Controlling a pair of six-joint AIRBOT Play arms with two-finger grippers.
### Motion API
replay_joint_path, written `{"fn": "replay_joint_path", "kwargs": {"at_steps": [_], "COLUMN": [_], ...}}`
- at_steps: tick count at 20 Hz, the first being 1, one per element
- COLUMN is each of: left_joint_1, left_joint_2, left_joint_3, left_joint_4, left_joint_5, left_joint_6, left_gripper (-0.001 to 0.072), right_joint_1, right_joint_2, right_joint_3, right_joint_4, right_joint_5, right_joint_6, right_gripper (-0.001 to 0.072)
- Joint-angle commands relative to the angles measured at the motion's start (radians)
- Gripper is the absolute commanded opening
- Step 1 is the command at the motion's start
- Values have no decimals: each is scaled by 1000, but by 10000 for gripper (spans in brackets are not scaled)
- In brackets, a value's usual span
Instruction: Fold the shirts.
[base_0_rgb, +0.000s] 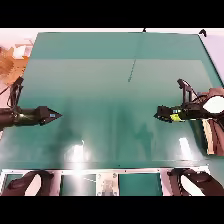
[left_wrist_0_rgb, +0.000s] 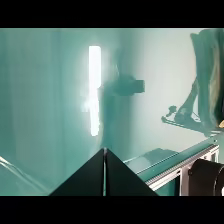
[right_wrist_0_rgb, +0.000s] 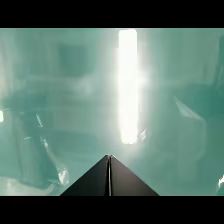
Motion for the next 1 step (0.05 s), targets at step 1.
{"fn": "replay_joint_path", "kwargs": {"at_steps": [1], "left_joint_1": [0], "left_joint_2": [2], "left_joint_3": [-2], "left_joint_4": [-6], "left_joint_5": [-5], "left_joint_6": [0], "left_gripper": [23], "right_joint_1": [1], "right_joint_2": [1], "right_joint_3": [-2], "right_joint_4": [2], "right_joint_5": [0], "right_joint_6": [0], "right_gripper": [19]}}
